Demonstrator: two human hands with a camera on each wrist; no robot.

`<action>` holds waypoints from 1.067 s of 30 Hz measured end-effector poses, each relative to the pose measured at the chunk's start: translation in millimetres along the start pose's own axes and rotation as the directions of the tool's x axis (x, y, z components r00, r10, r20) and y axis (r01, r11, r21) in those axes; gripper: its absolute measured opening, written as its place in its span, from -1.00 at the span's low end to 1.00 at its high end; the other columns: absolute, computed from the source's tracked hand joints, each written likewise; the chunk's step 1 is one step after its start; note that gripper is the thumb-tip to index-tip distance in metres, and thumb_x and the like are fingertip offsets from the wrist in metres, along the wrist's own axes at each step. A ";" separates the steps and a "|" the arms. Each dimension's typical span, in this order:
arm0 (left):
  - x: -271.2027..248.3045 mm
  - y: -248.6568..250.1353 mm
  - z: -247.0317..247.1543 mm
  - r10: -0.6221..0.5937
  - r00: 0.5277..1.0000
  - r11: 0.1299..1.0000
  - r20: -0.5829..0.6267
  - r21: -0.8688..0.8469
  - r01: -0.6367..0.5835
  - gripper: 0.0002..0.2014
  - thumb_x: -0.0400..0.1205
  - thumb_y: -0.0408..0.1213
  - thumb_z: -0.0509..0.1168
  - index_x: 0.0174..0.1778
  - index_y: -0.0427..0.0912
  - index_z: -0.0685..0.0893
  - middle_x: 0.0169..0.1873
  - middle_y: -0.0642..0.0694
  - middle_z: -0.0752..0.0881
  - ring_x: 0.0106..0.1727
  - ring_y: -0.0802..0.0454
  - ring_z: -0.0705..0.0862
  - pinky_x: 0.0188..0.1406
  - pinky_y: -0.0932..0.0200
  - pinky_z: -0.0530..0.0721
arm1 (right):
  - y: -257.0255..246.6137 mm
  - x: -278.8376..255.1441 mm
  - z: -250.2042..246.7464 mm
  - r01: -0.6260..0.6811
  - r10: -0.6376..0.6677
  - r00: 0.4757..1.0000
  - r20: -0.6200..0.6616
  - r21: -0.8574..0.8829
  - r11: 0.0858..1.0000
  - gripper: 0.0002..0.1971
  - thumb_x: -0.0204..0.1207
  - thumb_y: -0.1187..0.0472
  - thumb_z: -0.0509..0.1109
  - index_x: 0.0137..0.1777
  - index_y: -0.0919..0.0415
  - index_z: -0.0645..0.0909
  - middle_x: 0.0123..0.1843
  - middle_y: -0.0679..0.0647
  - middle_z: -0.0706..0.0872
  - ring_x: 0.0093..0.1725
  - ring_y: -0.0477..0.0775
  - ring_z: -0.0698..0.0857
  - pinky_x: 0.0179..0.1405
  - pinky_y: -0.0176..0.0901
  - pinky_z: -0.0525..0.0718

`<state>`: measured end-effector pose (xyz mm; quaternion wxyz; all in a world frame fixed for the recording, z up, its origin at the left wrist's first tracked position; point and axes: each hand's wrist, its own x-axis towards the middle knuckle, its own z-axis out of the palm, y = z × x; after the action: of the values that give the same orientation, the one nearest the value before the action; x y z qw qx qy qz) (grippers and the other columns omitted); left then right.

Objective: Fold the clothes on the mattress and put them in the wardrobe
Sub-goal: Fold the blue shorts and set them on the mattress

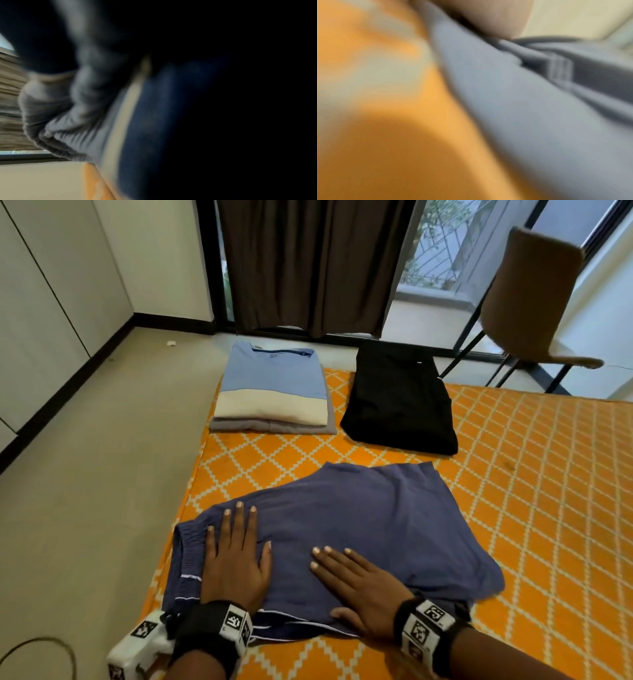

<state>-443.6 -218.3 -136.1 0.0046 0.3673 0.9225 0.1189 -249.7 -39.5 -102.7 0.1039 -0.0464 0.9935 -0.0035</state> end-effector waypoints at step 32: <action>-61.7 -4.8 -13.6 0.393 0.919 0.919 0.002 0.014 -0.393 -0.37 0.72 0.13 -0.23 0.54 -0.14 0.42 0.48 -0.14 0.55 0.53 -0.14 0.36 0.57 -0.34 -0.08 | 14.8 -159.6 39.5 -0.279 0.299 0.917 -0.263 0.113 0.954 -0.52 0.73 -0.06 0.03 0.50 0.11 0.53 0.48 0.03 0.57 0.41 0.03 0.56 0.55 -0.21 0.25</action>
<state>-403.2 -266.4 -128.8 -0.0221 0.5451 0.8307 0.1111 -87.5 -9.9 -108.8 -0.0349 0.1057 0.9933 -0.0309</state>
